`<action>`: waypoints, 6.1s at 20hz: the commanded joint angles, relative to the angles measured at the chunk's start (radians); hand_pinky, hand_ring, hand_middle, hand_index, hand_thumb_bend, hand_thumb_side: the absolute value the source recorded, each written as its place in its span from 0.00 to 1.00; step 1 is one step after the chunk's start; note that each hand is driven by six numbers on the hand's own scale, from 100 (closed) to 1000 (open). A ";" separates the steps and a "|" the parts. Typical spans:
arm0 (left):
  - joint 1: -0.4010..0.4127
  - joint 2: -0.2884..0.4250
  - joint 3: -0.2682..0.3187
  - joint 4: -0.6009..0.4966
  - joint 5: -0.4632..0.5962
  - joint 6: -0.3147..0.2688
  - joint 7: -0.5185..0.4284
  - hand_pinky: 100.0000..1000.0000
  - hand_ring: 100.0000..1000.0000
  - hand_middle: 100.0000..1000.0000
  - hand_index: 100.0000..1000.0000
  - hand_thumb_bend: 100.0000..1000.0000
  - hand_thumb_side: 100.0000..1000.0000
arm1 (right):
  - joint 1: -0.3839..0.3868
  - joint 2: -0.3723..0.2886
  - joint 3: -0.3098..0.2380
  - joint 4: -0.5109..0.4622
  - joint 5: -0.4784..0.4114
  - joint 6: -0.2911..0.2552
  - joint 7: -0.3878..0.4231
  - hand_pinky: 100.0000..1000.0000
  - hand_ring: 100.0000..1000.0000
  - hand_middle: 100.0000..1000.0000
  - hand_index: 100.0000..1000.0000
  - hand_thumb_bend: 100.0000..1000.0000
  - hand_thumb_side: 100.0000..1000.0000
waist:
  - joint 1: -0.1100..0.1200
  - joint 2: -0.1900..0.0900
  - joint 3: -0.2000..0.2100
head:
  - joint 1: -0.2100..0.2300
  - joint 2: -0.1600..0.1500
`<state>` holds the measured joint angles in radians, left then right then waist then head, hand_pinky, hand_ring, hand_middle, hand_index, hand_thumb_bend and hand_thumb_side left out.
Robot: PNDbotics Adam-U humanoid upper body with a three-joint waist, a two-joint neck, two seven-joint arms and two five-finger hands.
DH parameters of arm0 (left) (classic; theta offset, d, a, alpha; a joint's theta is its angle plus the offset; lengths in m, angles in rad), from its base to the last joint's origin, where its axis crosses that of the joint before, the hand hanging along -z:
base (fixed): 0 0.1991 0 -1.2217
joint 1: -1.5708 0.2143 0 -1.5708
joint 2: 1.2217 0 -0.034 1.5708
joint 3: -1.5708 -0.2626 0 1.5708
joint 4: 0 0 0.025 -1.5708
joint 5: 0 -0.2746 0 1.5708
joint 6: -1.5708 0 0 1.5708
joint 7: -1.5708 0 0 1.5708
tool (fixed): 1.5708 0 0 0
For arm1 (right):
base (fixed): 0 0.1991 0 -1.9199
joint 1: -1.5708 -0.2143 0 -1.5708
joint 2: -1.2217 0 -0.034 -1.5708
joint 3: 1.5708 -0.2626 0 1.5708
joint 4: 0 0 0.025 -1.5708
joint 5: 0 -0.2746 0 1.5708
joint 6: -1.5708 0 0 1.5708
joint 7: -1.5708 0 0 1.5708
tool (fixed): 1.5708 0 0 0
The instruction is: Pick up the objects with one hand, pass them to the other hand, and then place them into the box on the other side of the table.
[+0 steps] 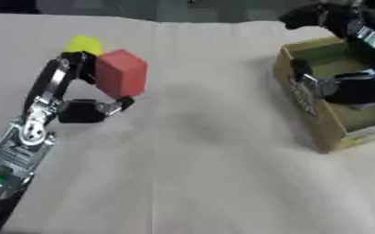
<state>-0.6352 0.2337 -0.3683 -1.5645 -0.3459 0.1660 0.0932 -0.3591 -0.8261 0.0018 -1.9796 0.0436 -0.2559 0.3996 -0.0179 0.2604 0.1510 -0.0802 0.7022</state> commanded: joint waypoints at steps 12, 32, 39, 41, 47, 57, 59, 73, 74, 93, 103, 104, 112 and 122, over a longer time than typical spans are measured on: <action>-0.015 -0.030 -0.018 -0.013 -0.054 -0.138 -0.019 0.55 0.52 0.35 0.42 0.00 0.06 | -0.179 -0.053 0.100 0.078 -0.008 -0.025 0.158 0.97 0.87 0.85 0.88 0.00 0.04 | -0.035 -0.057 0.007 | 0.027 0.023; -0.034 -0.083 -0.049 0.023 -0.131 -0.258 -0.042 0.56 0.51 0.35 0.43 0.00 0.04 | -0.381 0.027 0.233 0.295 0.080 -0.134 0.342 0.98 0.90 0.88 0.92 0.00 0.11 | -0.054 -0.071 0.028 | -0.004 0.034; -0.039 -0.113 -0.051 0.056 -0.152 -0.277 -0.025 0.56 0.51 0.34 0.42 0.00 0.05 | -0.417 0.066 0.253 0.375 0.126 -0.122 0.310 0.98 0.90 0.87 0.90 0.00 0.13 | -0.058 -0.073 0.033 | -0.014 0.037; -0.041 -0.127 -0.051 0.071 -0.164 -0.285 -0.018 0.56 0.51 0.34 0.42 0.00 0.05 | -0.431 0.076 0.260 0.389 0.141 -0.121 0.294 0.98 0.90 0.87 0.91 0.02 0.12 | -0.058 -0.074 0.035 | -0.018 0.037; -0.045 -0.169 -0.050 0.120 -0.207 -0.316 0.005 0.56 0.51 0.34 0.42 0.00 0.05 | -0.452 0.088 0.269 0.382 0.206 -0.145 0.240 0.99 0.90 0.88 0.92 0.33 0.16 | -0.064 -0.073 0.041 | -0.019 0.035; -0.056 -0.207 -0.061 0.173 -0.248 -0.354 0.018 0.56 0.51 0.34 0.42 0.00 0.04 | -0.474 0.089 0.298 0.370 0.193 -0.115 0.256 1.00 0.90 0.88 0.94 0.35 0.45 | -0.071 -0.069 0.043 | -0.024 0.038; -0.058 -0.213 -0.062 0.178 -0.255 -0.360 0.021 0.56 0.51 0.34 0.42 0.00 0.04 | -0.481 0.089 0.302 0.362 0.180 -0.111 0.269 1.00 0.90 0.88 0.93 0.33 0.43 | -0.072 -0.067 0.043 | -0.024 0.042; -0.076 -0.237 -0.055 0.200 -0.301 -0.388 0.044 0.56 0.50 0.33 0.42 0.00 0.01 | -0.463 0.060 0.330 0.261 0.027 -0.113 0.437 1.00 0.91 0.89 0.94 0.26 0.31 | -0.082 -0.062 0.042 | -0.026 0.058; -0.077 -0.238 -0.054 0.200 -0.302 -0.389 0.046 0.56 0.50 0.33 0.42 0.00 0.01 | -0.453 0.048 0.329 0.235 0.012 -0.115 0.446 1.00 0.91 0.89 0.94 0.27 0.31 | -0.082 -0.061 0.042 | -0.027 0.059; -0.080 -0.253 -0.065 0.156 -0.290 -0.391 0.049 0.56 0.50 0.33 0.41 0.00 0.00 | -0.424 0.063 0.319 0.228 0.092 -0.129 0.429 1.00 0.91 0.89 0.95 0.33 0.28 | -0.079 -0.056 0.056 | -0.034 0.049; -0.086 -0.261 -0.072 0.148 -0.288 -0.390 0.043 0.55 0.50 0.33 0.41 0.00 0.00 | -0.435 0.083 0.323 0.254 0.114 -0.129 0.419 1.00 0.91 0.89 0.95 0.29 0.23 | -0.077 -0.050 0.073 | -0.032 0.035; -0.087 -0.262 -0.072 0.148 -0.287 -0.390 0.043 0.55 0.50 0.33 0.41 0.00 0.00 | -0.436 0.084 0.323 0.255 0.115 -0.128 0.417 1.00 0.91 0.89 0.95 0.28 0.23 | -0.077 -0.049 0.074 | -0.033 0.034; -0.091 -0.268 -0.077 0.147 -0.286 -0.390 0.041 0.55 0.50 0.33 0.41 0.00 0.00 | -0.441 0.091 0.325 0.260 0.118 -0.119 0.409 1.00 0.90 0.88 0.94 0.27 0.21 | -0.077 -0.047 0.079 | -0.038 0.027; -0.095 -0.283 -0.084 0.147 -0.284 -0.390 0.037 0.56 0.50 0.32 0.41 0.00 0.00 | -0.444 0.102 0.329 0.263 0.116 -0.097 0.413 1.00 0.89 0.83 0.90 0.24 0.14 | -0.080 -0.046 0.086 | -0.041 0.025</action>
<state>-0.7073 -0.0357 -0.4480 -1.3976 -0.6328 -0.2217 0.1343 -0.7832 -0.7087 0.3394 -1.7132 0.1611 -0.3520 0.8085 -0.0892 0.2233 0.2374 -0.1174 0.7370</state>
